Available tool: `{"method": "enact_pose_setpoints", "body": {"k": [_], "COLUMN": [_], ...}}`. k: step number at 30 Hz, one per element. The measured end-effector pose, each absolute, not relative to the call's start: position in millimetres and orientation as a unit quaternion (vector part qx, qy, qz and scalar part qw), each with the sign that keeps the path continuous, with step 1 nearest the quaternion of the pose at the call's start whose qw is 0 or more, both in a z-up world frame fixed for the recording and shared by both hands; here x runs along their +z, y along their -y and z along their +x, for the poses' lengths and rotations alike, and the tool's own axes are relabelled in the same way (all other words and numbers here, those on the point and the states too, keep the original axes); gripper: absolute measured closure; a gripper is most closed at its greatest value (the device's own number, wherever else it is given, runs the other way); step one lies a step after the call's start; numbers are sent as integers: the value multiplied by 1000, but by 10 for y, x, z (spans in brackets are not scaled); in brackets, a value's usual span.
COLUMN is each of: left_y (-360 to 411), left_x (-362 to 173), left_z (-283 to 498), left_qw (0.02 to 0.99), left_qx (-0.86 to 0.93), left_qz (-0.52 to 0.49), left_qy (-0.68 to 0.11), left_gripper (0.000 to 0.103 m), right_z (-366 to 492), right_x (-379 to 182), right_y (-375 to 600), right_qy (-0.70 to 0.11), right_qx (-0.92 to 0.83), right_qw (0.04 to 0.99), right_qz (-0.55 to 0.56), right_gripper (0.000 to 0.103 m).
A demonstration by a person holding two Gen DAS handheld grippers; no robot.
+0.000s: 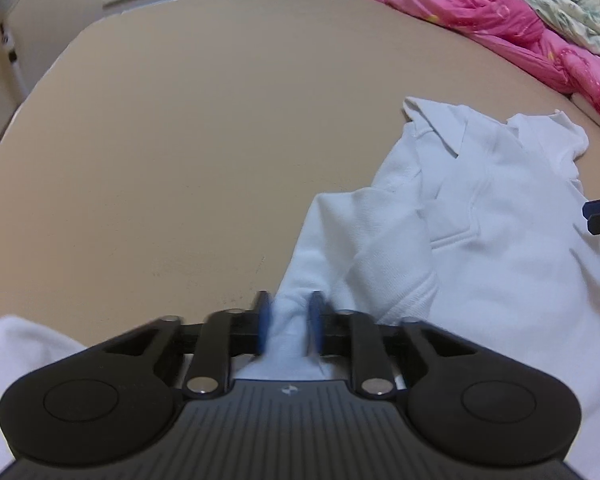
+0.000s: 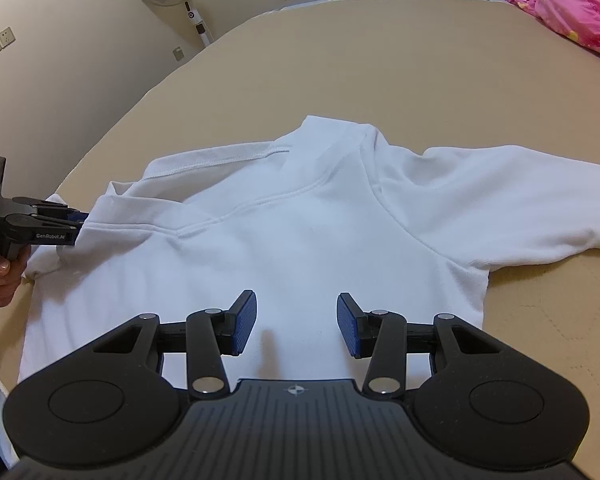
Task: Fold small clothes
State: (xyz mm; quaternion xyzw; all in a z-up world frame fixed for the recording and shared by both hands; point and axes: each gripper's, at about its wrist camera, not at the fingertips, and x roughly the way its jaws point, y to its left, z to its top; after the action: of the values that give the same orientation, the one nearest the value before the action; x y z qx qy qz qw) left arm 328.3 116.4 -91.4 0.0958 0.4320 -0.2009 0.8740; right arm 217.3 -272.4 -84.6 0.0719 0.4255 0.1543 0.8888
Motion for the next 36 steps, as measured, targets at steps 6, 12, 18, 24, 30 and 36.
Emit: {"method": "enact_pose_setpoints", "body": {"k": [6,12,18,24,30,36], "left_y": [-1852,-1630,-1483,-1409,-1848,-2769], "left_x": [-412,-420,-1014,-1073,-207,-56], "left_z": [3364,3184,3304,3129,2603,1874], "left_qw": [949,927,884,885,927,929], "left_qx": [9,-162,-134,-96,-34,200], "left_qz": [37,-3,25,13,-56,-34], "left_qy": [-312,-339,-448,-455,-369,-308], "left_gripper": [102,72,73,61,61,7], "right_z": [2170,2169,2171,2208,2176,2126], "right_x": [-930,-1041,-1077,-1118,-1076,-1014], "right_y": [2693,2723,2731,2694,2724,2702], "right_qy": [-441,-456,-459,-461,-461,-453], "right_qx": [135,116,107,107,108,117], "right_qw": [886,882,882,881,881,883], "right_qz": [46,38,24,18,27,33], "right_gripper": [57,57,57,56,56,56]}}
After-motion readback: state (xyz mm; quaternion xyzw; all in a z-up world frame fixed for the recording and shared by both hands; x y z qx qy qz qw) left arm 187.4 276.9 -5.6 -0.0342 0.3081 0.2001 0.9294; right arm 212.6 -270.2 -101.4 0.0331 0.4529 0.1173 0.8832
